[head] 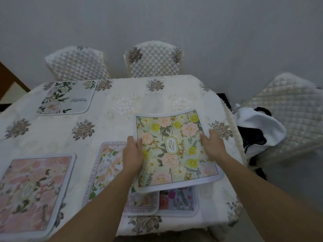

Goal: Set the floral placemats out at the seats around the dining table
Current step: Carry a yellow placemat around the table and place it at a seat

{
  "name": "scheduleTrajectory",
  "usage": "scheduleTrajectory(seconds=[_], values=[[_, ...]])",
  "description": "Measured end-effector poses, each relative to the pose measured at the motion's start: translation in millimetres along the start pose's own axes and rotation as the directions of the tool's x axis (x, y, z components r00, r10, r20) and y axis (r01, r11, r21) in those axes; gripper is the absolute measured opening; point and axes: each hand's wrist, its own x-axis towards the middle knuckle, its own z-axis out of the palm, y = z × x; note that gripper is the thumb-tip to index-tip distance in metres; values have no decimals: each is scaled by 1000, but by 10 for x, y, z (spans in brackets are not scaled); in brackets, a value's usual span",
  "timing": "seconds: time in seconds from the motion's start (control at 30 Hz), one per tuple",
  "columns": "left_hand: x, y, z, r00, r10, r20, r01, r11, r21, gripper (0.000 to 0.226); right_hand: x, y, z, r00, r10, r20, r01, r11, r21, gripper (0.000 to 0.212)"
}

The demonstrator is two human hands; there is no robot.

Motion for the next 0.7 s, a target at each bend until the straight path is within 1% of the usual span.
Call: scheduleTrajectory(seconds=[0.13, 0.23, 0.4, 0.53, 0.63, 0.7], values=[[-109, 176, -85, 998, 52, 39, -50, 997, -55, 33, -212, -18, -231, 999, -3, -51, 5, 999, 46, 26], [-176, 300, -151, 995, 84, 62, -80, 994, -71, 32, -379, -35, -366, 995, -2, -98, 8, 998, 64, 28], [-296, 405, -304, 988, 146, 41, -142, 986, -90, 31, -592, -89, -486, 990, -20, -136, 31, 997, 72, 26], [-418, 366, -458, 992, 129, 9, -128, 989, -71, 31, -638, -125, -430, 988, -55, -147, 64, 996, 56, 27], [-548, 268, -593, 996, 79, -41, -82, 994, -70, 31, -631, -149, -317, 990, -83, -115, 89, 995, 51, 31], [-672, 191, -687, 997, 28, -76, -34, 996, -81, 30, -604, -177, -217, 991, -105, -78, 108, 994, 30, 38]])
